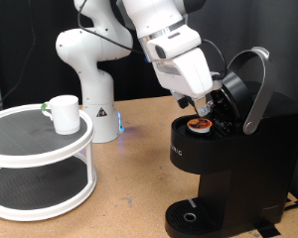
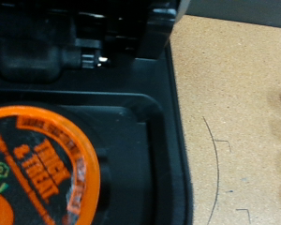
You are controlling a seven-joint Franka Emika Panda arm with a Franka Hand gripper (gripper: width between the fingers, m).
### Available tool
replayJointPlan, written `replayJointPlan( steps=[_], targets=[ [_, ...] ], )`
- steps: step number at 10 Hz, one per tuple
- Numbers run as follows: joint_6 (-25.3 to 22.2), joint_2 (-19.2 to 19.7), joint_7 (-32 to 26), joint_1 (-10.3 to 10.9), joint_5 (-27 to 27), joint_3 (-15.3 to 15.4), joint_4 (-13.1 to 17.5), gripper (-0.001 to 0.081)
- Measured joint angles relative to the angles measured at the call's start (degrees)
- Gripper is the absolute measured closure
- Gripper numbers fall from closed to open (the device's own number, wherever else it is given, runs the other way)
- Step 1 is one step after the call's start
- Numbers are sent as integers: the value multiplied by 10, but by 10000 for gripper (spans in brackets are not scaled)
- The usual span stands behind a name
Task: Make a cup of coffee with the keurig machine
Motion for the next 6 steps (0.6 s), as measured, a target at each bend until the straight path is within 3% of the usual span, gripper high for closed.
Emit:
replayJointPlan(
  steps=[3, 6],
  targets=[
    [-107, -10, 10, -9, -37, -10, 32, 3],
    [-179, -31, 14, -16, -32, -24, 79, 3]
  ],
)
